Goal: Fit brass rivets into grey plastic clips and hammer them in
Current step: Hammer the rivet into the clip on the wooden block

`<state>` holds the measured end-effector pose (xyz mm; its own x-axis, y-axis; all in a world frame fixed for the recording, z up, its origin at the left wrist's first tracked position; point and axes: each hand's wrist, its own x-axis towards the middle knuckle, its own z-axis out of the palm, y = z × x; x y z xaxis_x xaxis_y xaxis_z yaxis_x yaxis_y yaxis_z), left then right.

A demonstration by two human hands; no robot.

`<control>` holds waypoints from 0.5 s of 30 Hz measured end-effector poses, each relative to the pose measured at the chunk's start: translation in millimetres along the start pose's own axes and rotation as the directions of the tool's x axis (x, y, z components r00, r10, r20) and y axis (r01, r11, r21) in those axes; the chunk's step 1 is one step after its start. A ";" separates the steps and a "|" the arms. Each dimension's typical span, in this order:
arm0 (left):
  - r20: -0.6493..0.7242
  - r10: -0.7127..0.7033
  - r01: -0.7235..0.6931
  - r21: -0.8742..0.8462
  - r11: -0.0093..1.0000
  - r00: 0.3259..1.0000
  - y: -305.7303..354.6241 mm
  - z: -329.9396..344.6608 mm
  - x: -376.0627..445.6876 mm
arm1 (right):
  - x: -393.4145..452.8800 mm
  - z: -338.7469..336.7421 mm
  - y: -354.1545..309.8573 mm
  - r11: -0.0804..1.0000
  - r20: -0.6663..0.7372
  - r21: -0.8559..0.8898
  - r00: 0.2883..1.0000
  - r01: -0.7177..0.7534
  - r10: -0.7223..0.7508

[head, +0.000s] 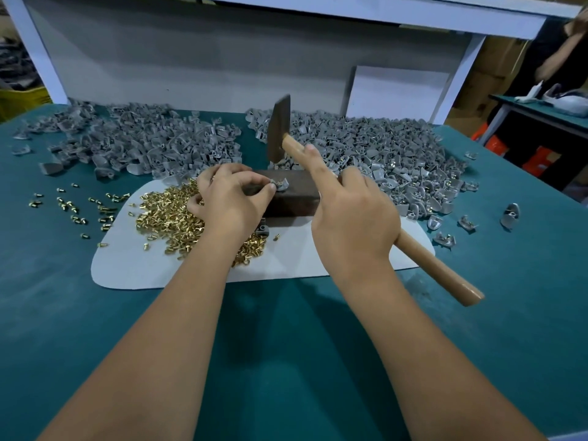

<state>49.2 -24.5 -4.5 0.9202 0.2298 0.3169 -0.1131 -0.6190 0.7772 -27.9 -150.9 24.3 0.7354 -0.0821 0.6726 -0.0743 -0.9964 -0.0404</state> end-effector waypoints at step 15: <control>0.009 0.007 -0.007 -0.032 0.999 1.000 -0.1 0.0 0.8 | 1.4 3.8 9.3 0.999 -0.058 0.015 0.998 -0.028 0.029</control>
<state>49.9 -24.3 -4.3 0.9226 0.2188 0.3177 -0.1312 -0.5965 0.7918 -25.0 -160.4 22.1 0.6927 -0.1097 0.7129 -0.0851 -0.9939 -0.0703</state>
